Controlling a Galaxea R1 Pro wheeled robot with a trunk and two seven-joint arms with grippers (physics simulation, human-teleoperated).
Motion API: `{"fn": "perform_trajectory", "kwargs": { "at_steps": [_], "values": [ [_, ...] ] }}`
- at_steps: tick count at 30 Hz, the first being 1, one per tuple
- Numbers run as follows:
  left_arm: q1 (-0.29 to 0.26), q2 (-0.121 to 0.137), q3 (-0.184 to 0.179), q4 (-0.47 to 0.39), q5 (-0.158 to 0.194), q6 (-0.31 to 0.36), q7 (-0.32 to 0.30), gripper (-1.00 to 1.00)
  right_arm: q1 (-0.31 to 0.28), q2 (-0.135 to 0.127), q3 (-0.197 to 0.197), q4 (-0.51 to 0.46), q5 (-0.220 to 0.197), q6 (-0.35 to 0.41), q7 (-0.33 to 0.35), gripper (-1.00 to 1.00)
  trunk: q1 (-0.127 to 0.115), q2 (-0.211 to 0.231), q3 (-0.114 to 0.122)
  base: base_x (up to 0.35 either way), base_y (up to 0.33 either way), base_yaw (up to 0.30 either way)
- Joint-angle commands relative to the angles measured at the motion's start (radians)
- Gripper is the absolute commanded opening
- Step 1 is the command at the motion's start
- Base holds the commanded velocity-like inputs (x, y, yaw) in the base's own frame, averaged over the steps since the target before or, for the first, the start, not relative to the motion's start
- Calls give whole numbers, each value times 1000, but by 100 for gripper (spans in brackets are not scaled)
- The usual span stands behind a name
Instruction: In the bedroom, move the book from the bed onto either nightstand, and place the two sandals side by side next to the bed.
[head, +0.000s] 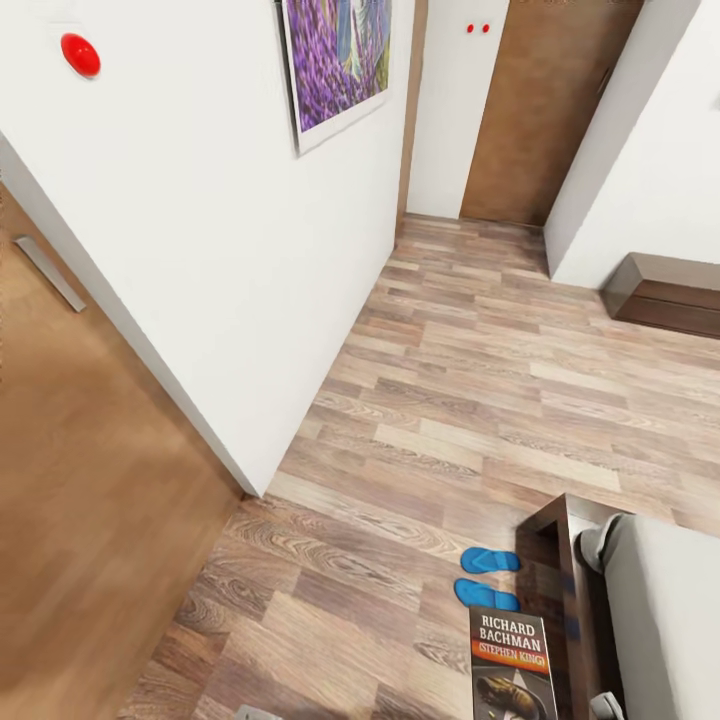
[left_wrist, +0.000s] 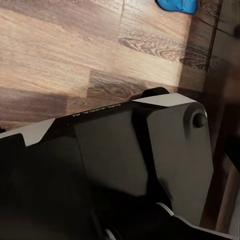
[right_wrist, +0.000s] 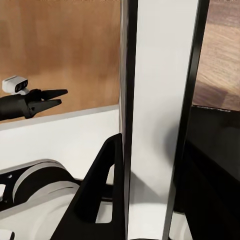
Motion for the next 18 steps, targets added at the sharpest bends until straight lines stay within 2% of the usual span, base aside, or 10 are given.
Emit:
{"fn": "perform_trajectory", "kwargs": {
  "at_steps": [1,18],
  "values": [
    [0,-1,-2,-2,-1,4,-1,100,-1,-1,8,0,-11,13,5,-100,0,-1,0,0,0,0],
    [0,-2,-1,-2,-3,2,-1,100,-1,-1,8,2,-11,13,-11,-100,0,-1,28,0,0,0]
  ]
}}
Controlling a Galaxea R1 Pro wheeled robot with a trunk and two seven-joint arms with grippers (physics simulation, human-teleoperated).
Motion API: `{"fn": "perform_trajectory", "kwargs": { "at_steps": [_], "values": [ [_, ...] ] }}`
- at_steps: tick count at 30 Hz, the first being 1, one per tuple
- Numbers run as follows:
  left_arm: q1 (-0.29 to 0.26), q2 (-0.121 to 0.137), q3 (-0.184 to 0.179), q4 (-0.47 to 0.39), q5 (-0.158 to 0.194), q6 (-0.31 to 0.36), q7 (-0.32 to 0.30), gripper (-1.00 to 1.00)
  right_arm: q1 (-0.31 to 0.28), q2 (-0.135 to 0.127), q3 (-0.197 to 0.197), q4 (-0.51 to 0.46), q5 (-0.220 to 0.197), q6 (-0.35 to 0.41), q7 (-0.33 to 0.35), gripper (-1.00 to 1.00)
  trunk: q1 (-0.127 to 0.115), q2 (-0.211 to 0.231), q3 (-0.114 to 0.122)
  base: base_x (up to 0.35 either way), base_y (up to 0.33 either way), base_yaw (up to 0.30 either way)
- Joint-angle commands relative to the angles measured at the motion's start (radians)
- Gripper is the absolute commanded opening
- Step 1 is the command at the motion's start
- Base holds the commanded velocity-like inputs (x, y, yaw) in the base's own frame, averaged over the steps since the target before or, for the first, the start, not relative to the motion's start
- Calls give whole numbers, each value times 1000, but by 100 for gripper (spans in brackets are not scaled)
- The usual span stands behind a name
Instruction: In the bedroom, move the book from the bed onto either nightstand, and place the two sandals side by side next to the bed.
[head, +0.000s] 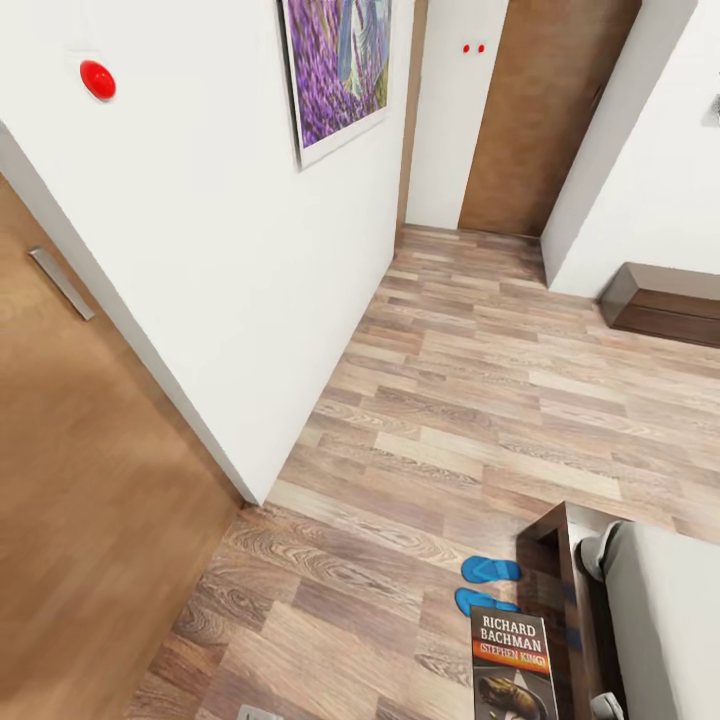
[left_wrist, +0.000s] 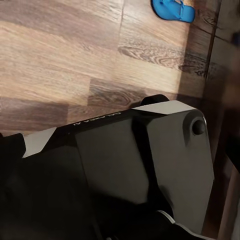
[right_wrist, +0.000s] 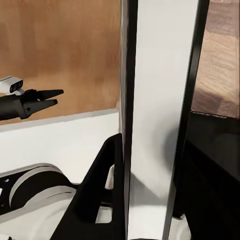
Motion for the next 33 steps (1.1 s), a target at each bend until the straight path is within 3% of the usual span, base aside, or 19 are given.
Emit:
{"fn": "perform_trajectory", "kwargs": {
  "at_steps": [1,2,7,25,33],
  "values": [
    [0,1,-2,-2,-1,3,-1,100,-1,0,8,0,-11,13,-50,-100,0,-1,0,0,0,0],
    [0,1,-3,-2,-1,3,-1,100,0,0,8,1,-11,13,-114,-100,0,-1,2,0,0,0],
    [0,0,-4,-2,-1,4,-2,100,0,1,8,0,-14,13,-209,-100,0,-1,10,0,0,0],
    [0,5,1,-2,-6,2,-1,100,0,1,8,-2,-16,14,-229,-100,0,-1,39,0,0,0],
    [0,4,-3,-1,-7,-45,0,100,-1,1,8,-2,-16,13,-229,-100,0,-1,52,0,0,0]
  ]
}}
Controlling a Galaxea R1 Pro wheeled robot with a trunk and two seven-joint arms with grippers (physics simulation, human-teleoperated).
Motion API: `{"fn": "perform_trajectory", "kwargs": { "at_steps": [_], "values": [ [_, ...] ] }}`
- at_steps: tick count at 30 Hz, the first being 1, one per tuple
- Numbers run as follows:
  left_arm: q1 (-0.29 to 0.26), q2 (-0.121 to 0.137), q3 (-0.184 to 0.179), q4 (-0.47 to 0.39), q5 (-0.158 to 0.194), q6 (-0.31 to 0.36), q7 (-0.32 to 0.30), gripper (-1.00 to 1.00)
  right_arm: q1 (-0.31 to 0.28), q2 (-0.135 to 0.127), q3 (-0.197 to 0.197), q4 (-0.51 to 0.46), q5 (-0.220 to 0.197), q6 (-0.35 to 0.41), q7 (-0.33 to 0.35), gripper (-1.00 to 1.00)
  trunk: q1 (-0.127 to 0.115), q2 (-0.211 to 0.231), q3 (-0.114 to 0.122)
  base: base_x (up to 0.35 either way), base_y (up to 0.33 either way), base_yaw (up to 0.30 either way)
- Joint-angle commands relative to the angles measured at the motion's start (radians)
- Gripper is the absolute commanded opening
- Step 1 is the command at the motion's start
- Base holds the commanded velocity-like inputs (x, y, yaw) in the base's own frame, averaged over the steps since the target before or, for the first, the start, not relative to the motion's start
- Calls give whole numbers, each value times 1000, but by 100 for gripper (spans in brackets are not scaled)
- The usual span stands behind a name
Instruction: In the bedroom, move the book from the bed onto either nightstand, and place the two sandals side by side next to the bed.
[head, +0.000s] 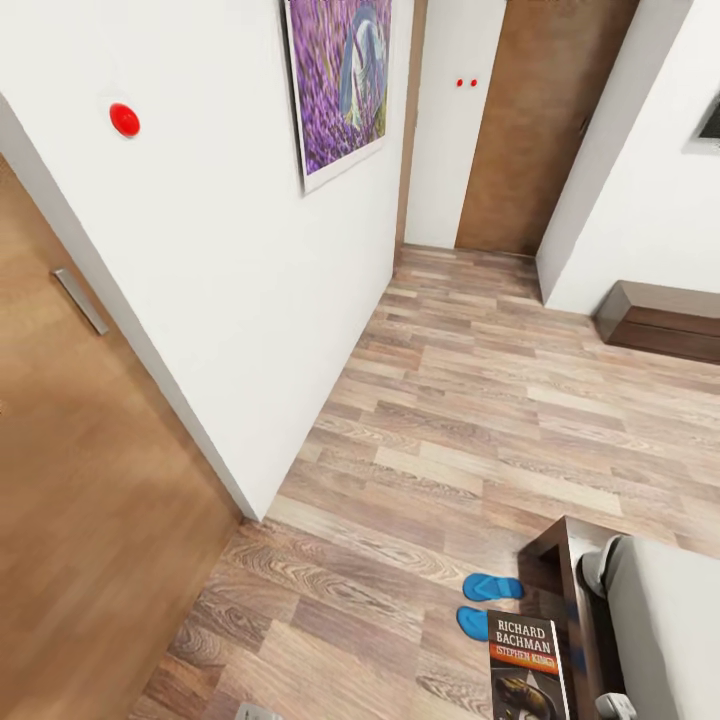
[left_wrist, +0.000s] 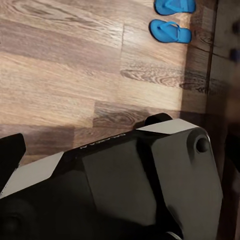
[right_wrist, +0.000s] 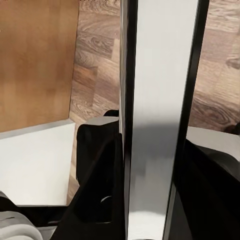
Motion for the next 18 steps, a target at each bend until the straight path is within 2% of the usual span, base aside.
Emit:
{"fn": "perform_trajectory", "kwargs": {
  "at_steps": [1,18],
  "values": [
    [0,1,-3,-1,-2,-3,-1,100,0,-1,8,-1,-11,12,4,-100,0,-1,0,0,0,0],
    [0,0,-3,-2,1,-10,-1,100,0,0,10,0,-9,12,3,-100,0,-1,28,0,0,0]
  ]
}}
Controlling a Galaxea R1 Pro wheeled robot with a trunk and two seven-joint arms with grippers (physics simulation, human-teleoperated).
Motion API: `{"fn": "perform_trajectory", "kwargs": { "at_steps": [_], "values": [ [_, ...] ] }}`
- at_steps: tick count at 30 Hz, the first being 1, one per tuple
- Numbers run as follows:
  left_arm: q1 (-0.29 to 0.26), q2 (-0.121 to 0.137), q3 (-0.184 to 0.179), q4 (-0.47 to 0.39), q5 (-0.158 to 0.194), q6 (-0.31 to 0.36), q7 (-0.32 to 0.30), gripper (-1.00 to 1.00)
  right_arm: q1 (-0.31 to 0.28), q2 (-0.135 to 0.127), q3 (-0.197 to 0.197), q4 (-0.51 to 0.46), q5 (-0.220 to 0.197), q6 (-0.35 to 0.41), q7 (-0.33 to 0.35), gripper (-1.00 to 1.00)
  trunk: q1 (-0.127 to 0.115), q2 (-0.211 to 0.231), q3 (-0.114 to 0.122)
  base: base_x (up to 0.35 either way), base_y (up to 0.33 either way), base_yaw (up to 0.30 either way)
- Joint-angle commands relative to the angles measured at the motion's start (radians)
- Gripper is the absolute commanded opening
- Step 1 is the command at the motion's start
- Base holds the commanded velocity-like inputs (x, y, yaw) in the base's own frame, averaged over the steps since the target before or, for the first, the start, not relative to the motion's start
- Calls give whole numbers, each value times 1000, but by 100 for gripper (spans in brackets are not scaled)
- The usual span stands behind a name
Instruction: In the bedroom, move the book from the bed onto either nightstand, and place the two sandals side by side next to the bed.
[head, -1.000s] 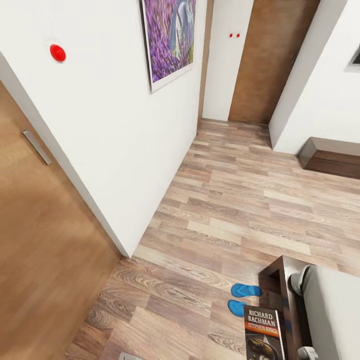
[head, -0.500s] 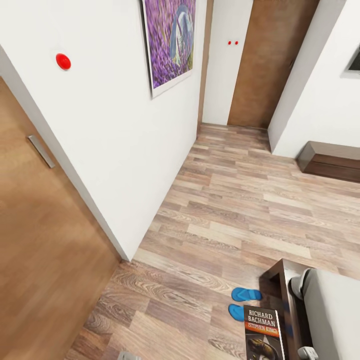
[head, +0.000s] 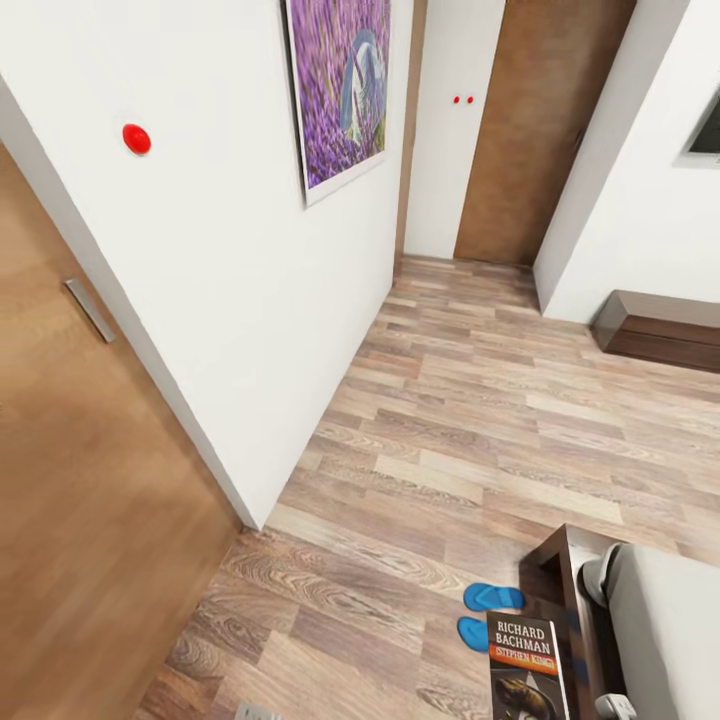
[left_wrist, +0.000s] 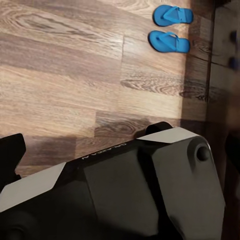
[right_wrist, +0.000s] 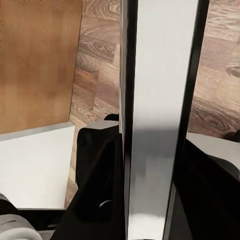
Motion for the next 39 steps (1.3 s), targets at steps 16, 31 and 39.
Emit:
{"fn": "perform_trajectory", "kwargs": {
  "at_steps": [16,31,39],
  "values": [
    [3,-3,-4,0,3,-9,-1,100,0,6,8,2,-8,2,4,-100,0,-1,25,0,0,0],
    [6,-9,-4,1,4,-43,-3,100,0,6,8,35,-8,-60,3,-100,0,-1,49,0,0,0],
    [6,-10,-4,1,4,-43,-3,100,0,6,8,40,-8,-69,4,-100,0,-1,62,0,0,0]
  ]
}}
